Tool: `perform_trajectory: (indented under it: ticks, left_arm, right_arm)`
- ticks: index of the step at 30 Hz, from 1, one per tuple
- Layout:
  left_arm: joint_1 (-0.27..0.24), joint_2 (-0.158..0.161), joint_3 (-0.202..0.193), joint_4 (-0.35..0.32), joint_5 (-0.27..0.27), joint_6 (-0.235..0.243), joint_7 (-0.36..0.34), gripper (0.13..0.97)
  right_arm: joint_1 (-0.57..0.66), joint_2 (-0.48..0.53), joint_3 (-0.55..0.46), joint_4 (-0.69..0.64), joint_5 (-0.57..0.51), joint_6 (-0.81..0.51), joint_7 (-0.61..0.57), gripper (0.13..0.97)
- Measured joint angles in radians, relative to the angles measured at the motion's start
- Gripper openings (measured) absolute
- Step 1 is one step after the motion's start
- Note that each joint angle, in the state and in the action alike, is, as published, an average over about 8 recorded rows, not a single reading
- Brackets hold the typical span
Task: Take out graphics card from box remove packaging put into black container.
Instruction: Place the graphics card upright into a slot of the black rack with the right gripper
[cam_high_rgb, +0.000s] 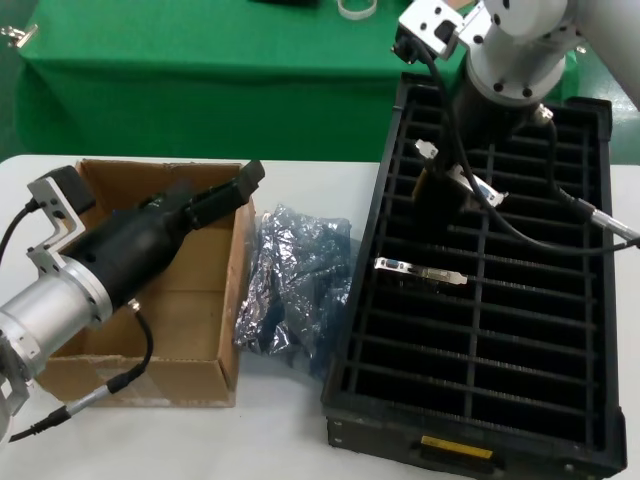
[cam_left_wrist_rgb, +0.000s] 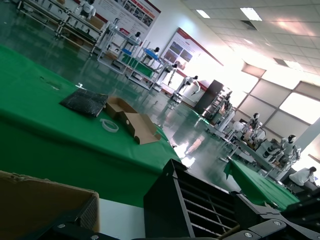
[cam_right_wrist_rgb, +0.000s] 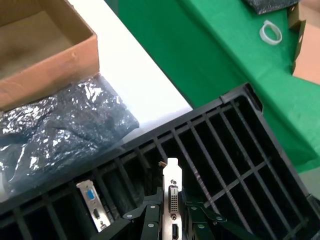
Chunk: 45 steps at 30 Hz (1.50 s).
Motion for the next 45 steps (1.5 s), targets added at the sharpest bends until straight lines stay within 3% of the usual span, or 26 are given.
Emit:
perform_trajectory:
  ticks: [33, 45]
  left_arm:
    - [0.045, -0.02, -0.018, -0.055, 0.016, -0.036, -0.003, 0.966]
    - [0.049, -0.021, -0.011, -0.064, 0.026, -0.054, -0.008, 0.966]
  right_arm:
    - [-0.107, 0.089, 0.141, 0.186, -0.009, -0.097, -0.068, 0.19]
    - [-0.117, 0.092, 0.153, 0.156, 0.0, -0.113, -0.125, 0.19]
